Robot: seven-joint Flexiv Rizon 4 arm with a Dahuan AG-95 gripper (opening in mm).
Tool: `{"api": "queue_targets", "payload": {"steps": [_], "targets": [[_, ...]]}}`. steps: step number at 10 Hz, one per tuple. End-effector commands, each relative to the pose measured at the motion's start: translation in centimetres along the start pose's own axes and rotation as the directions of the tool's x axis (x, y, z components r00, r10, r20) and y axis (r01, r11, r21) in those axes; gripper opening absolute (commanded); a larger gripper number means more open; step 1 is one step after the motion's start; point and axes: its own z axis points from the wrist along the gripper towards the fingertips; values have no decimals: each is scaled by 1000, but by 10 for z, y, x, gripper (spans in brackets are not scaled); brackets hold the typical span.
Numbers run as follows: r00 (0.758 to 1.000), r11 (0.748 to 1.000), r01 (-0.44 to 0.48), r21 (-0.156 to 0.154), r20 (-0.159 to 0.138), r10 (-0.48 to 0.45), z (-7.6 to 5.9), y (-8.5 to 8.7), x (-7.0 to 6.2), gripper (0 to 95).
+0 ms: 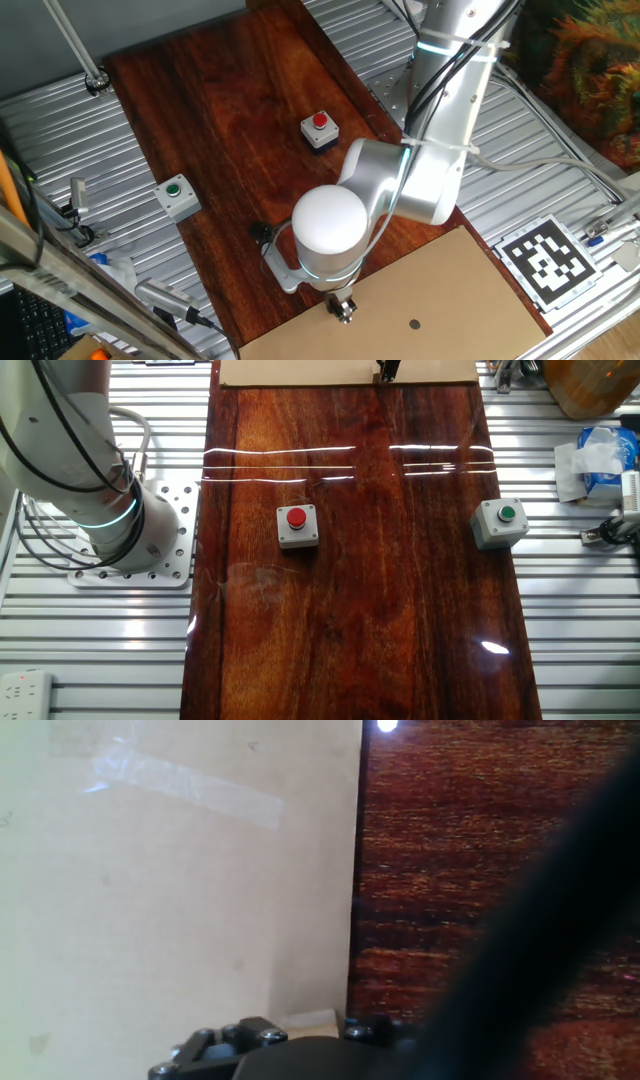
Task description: Grab the block and place it at the designated location
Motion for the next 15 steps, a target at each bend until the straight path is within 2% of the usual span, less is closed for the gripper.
{"api": "queue_targets", "payload": {"steps": [1, 5, 7, 8, 11, 15], "targets": [[1000, 1000, 0, 4, -2, 0, 1, 1, -1, 190], [1000, 1000, -8, 4, -2, 8, 1, 1, -1, 190], [1000, 1000, -26, -3, -3, 26, -1, 4, 6, 190], [999, 999, -35, -2, -3, 35, -3, 8, 9, 0], [999, 999, -52, -3, -10, 52, -12, 29, 22, 0], [998, 998, -55, -8, -18, 55, -14, 32, 23, 0]]}}
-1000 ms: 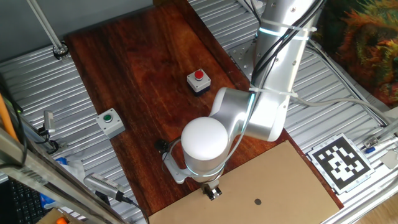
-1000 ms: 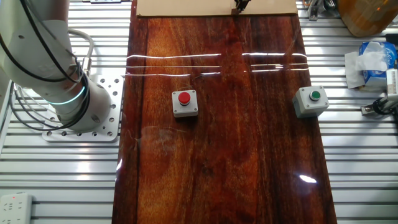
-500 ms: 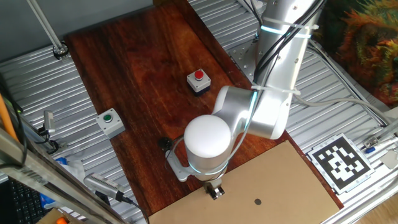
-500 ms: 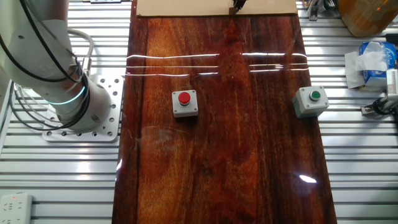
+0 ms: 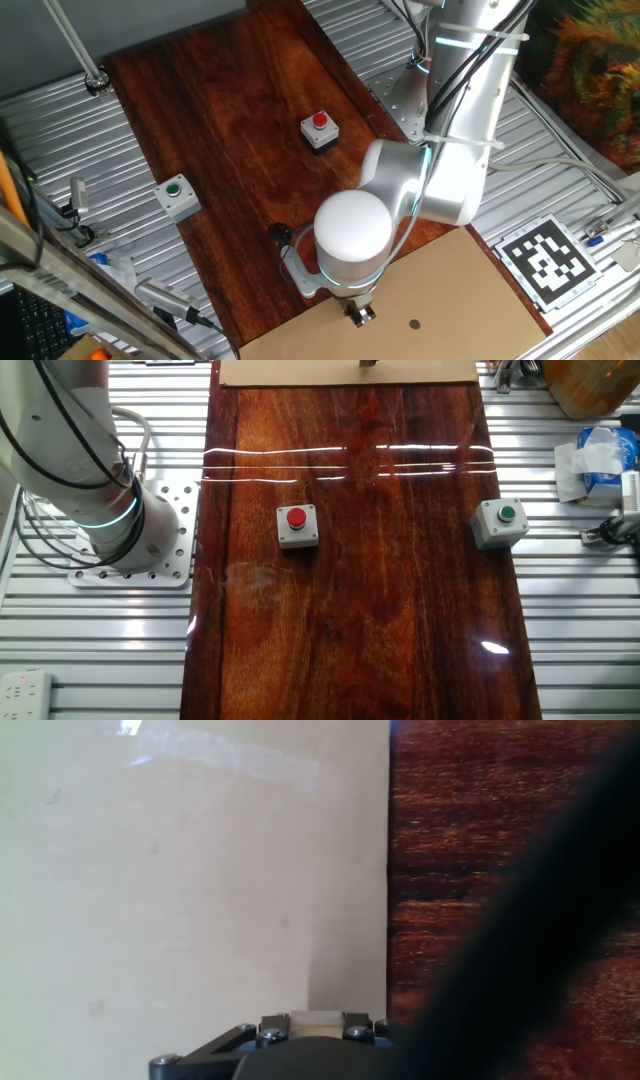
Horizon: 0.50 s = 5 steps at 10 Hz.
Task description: Grab the block and place it at the designated location
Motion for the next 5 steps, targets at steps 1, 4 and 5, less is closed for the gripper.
{"api": "queue_targets", "payload": {"steps": [1, 4, 5], "targets": [[1000, 1000, -1, 1, 0, 1, 1, 1, 0, 0], [1000, 1000, 7, 4, -8, -7, 1, 1, 0, 0], [1000, 1000, 8, 2, -6, -8, 1, 1, 0, 0]]}}
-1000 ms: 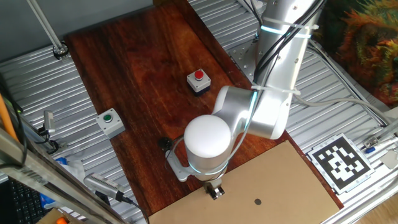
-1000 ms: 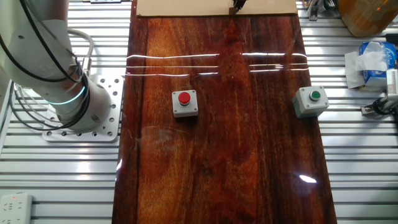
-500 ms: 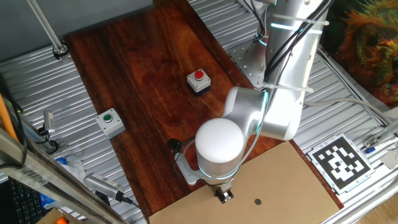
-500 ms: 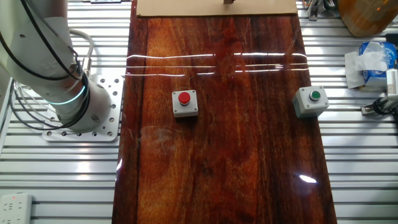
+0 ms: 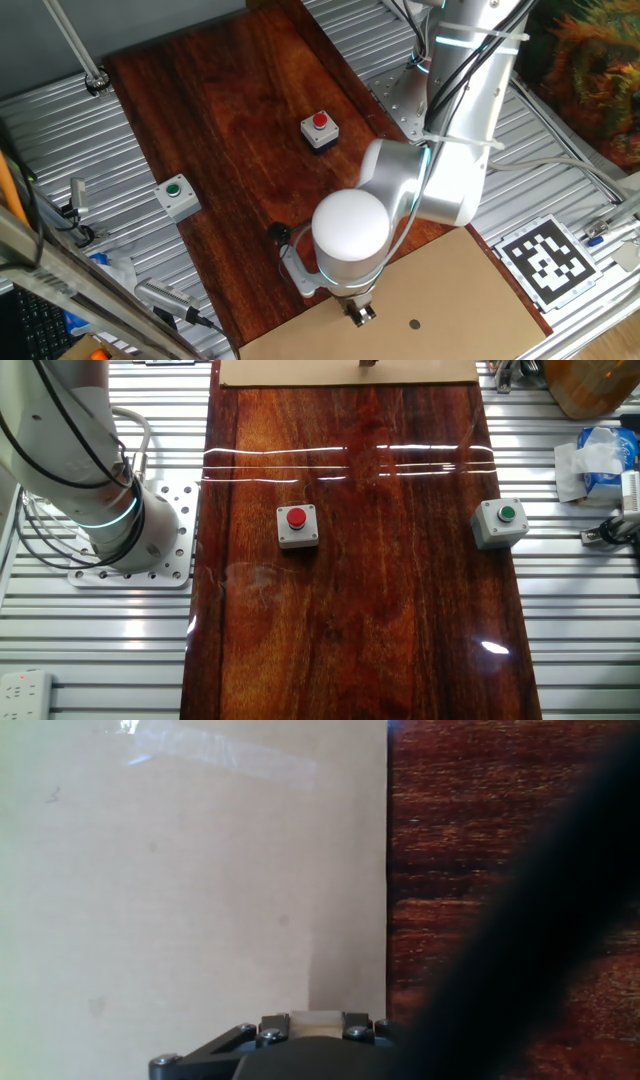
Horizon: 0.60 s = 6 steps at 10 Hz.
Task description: Grab the block and place it at the designated location
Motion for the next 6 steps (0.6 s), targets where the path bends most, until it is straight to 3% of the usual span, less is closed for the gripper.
{"api": "queue_targets", "payload": {"steps": [1, 3, 6], "targets": [[1000, 1000, -1, -1, 4, 1, 0, 0, 0, 0], [1000, 1000, 2, 7, -8, -2, 1, 0, 0, 0], [1000, 1000, 15, 8, 4, -15, 1, 0, 0, 0]]}}
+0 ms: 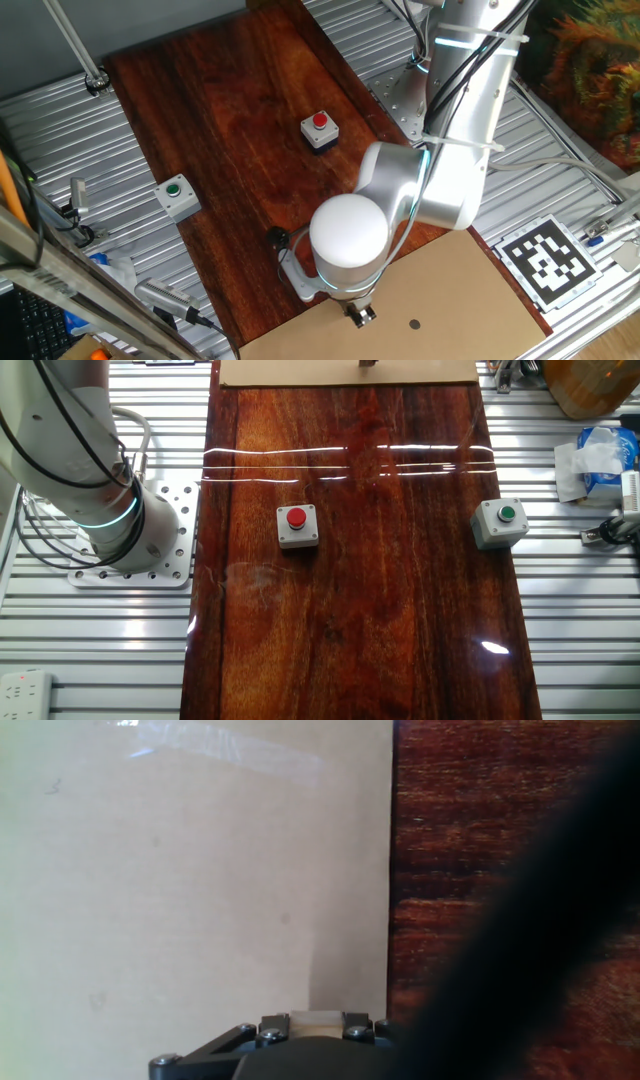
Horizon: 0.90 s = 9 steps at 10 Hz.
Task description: Grab the block and place it at the designated location
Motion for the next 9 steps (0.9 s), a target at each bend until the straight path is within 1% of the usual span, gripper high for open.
{"api": "queue_targets", "payload": {"steps": [1, 3, 4, 5, 6, 9], "targets": [[1000, 1000, 4, -2, 6, -4, 0, -2, 2, 0], [1000, 1000, 17, 0, 11, -17, 0, -2, 2, 0], [1000, 1000, 15, 13, 21, -15, 0, -2, 2, 0], [999, 999, 42, 23, 20, -42, 0, -2, 2, 0], [997, 997, 69, 23, 20, -69, 0, -2, 2, 0], [989, 989, 150, 7, 12, -150, 0, -2, 2, 0]]}}
